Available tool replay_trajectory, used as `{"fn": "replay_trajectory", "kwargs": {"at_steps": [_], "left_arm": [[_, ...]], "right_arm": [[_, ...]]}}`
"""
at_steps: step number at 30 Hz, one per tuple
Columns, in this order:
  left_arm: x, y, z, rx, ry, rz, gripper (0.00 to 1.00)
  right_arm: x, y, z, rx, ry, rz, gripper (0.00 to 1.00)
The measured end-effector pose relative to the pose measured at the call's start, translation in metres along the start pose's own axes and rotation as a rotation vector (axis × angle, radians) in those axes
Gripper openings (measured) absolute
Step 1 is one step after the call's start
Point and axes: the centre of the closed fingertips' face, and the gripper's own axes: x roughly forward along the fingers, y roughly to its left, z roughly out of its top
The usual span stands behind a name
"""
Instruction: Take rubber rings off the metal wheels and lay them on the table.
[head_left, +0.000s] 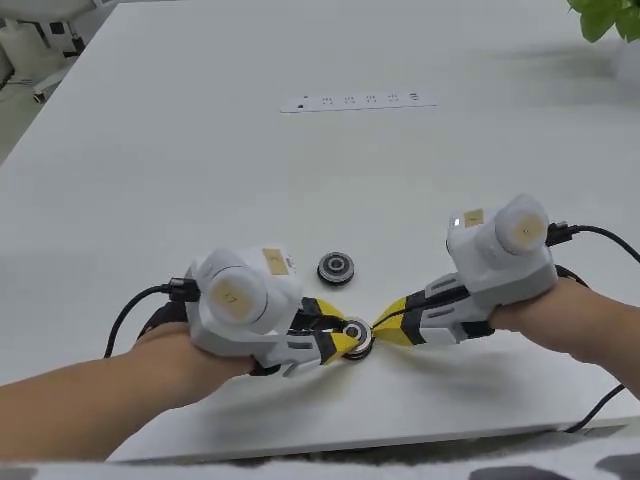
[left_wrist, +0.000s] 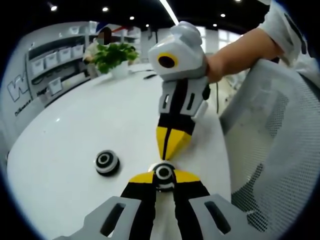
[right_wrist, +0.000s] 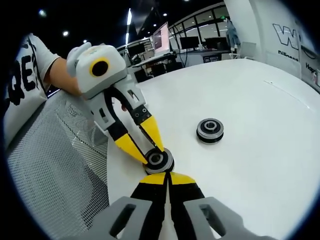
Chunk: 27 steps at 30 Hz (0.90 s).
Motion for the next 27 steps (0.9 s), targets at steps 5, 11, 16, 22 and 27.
{"fn": "replay_trajectory", "kwargs": {"at_steps": [5, 11, 16, 22, 27], "left_arm": [[0.001, 0.0, 0.0, -0.007, 0.004, 0.009, 0.12], [0.003, 0.0, 0.001, 0.0, 0.015, 0.023, 0.12], [0.003, 0.0, 0.001, 0.003, 0.015, 0.023, 0.12], [0.004, 0.0, 0.001, 0.006, 0.023, 0.025, 0.12], [0.004, 0.0, 0.001, 0.008, 0.024, 0.024, 0.12]], "right_arm": [[-0.002, 0.003, 0.001, 0.053, -0.011, 0.003, 0.0], [-0.005, 0.002, 0.008, 0.097, -0.044, 0.007, 0.0], [-0.005, 0.006, 0.009, 0.097, -0.042, 0.014, 0.0], [-0.005, 0.009, 0.01, 0.097, -0.044, 0.021, 0.0], [-0.004, 0.01, 0.01, 0.093, -0.042, 0.03, 0.0]]}}
